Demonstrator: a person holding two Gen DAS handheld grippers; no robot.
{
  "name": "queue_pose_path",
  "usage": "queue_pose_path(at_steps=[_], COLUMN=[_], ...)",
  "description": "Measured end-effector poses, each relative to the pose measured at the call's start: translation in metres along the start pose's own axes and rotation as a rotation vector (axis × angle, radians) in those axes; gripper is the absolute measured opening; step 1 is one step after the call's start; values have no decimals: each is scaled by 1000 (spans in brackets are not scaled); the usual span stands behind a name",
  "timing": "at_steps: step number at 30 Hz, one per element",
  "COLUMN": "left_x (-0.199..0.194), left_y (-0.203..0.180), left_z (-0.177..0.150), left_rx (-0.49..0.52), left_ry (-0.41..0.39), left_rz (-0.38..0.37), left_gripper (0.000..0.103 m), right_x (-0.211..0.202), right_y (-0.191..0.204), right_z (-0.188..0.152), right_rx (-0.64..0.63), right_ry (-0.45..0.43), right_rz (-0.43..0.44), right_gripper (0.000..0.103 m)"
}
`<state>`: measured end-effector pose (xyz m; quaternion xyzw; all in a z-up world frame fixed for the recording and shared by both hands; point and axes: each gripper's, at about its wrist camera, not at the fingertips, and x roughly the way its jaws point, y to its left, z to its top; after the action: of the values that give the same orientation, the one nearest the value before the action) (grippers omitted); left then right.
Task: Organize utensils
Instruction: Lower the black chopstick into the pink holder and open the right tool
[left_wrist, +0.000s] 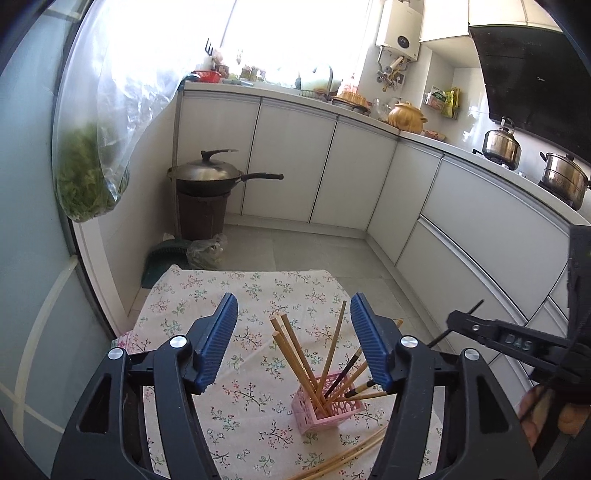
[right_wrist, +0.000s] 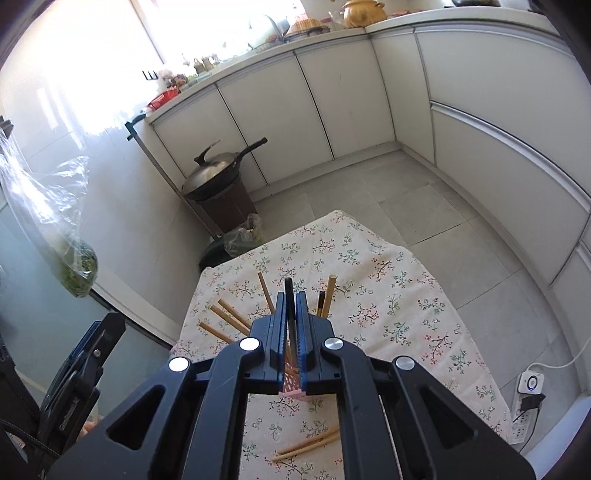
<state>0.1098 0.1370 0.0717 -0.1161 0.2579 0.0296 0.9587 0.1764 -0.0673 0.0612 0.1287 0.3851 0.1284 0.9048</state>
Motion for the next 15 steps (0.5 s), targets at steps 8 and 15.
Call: queue_pose_path(at_steps=[8, 15], left_x=[3, 0], left_y=[-6, -22], left_z=[-4, -7], left_rx=[19, 60], left_ry=[24, 9], left_rz=[-5, -6], left_gripper=[63, 74], right_x=[16, -1], right_y=[-8, -3], right_z=[-1, -11], right_rx=[31, -34], right_ry=[14, -32], right_rz=[-38, -70], right_gripper=[28, 32])
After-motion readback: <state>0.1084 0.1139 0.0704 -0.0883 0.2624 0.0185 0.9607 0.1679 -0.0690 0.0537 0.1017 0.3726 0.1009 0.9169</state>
